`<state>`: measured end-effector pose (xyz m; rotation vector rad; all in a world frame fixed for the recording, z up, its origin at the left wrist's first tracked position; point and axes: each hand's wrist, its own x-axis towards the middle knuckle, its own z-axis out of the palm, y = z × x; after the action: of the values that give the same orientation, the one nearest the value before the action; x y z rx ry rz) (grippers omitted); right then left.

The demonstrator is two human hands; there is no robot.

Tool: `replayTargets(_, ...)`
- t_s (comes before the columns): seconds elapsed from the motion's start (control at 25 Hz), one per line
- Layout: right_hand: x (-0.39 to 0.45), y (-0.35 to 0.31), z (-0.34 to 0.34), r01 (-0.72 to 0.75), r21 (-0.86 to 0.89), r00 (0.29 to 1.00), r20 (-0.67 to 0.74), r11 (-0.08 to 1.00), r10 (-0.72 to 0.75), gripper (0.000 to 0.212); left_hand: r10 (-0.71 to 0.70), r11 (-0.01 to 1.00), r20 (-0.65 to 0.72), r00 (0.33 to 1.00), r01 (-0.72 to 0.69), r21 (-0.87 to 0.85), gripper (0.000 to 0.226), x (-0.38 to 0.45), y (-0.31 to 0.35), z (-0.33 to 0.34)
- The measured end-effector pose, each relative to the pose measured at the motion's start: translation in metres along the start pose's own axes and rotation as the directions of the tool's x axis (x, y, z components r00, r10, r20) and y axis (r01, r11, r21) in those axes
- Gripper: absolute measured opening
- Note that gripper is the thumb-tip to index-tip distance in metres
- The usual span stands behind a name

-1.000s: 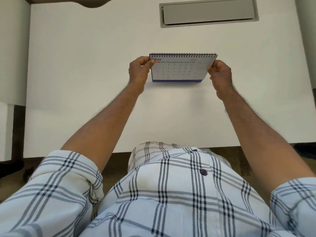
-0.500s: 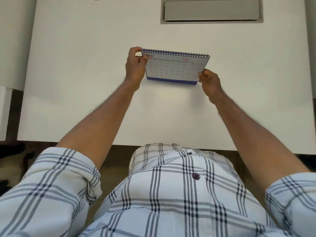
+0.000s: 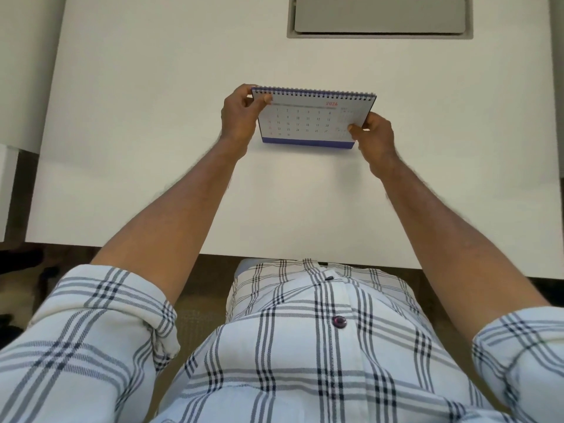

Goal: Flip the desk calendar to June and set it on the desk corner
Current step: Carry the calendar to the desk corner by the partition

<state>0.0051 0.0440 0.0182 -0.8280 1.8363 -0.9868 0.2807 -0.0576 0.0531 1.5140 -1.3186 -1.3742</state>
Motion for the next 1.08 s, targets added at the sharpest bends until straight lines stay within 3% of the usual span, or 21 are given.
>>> replayTargets(0.2, -0.010, 0.015, 0.006, -0.165, -0.114, 0.986, -0.027, 0.980, 0.163, 0.009, -0.001, 1.000, -0.016, 1.000, 0.001, 0.011, 0.014, -0.001, 0.005, -0.006)
replayTargets(0.4, -0.007, -0.021, 0.045, -0.228, -0.064, 0.971, 0.063, 0.972, 0.232, 0.016, -0.027, 0.999, -0.033, 0.999, 0.028, 0.021, 0.021, 0.021, 0.009, -0.053)
replayTargets(0.76, 0.080, -0.189, 0.236, -0.050, -0.039, 0.957, 0.284, 0.998, 0.059, 0.014, 0.028, 1.000, -0.193, 0.981, -0.028, 0.006, 0.022, 0.137, 0.046, -0.255)
replayTargets(1.08, 0.160, -0.293, 0.387, 0.023, -0.056, 0.941, 0.339, 0.998, -0.003, 0.012, 0.084, 0.996, -0.351, 0.933, -0.083, 0.019, 0.010, 0.248, 0.065, -0.384)
